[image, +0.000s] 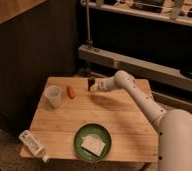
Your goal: Knock the eraser over
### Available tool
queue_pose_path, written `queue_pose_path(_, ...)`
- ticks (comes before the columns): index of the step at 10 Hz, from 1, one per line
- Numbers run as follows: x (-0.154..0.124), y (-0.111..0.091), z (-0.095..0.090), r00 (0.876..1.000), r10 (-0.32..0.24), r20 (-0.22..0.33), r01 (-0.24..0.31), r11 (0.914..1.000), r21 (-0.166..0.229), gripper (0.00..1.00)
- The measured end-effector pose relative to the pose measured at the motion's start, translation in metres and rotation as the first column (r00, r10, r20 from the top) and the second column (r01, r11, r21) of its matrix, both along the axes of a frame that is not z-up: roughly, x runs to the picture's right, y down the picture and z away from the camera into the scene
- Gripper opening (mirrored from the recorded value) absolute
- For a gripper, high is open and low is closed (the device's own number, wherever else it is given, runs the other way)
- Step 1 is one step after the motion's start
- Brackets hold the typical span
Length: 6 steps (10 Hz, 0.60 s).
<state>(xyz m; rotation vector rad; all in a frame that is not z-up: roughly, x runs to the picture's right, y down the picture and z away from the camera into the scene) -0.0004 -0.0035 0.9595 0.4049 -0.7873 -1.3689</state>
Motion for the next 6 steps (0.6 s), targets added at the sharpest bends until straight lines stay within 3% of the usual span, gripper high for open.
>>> queue_pose_path(4,0.0,-0.004,0.004,1.0,0.018,0.001,-0.018,0.9998,0.002,0.0)
queue_pose_path(6,-0.001,-0.012,0.007,0.999,0.034,0.024,-0.035,0.9991,0.024,0.0)
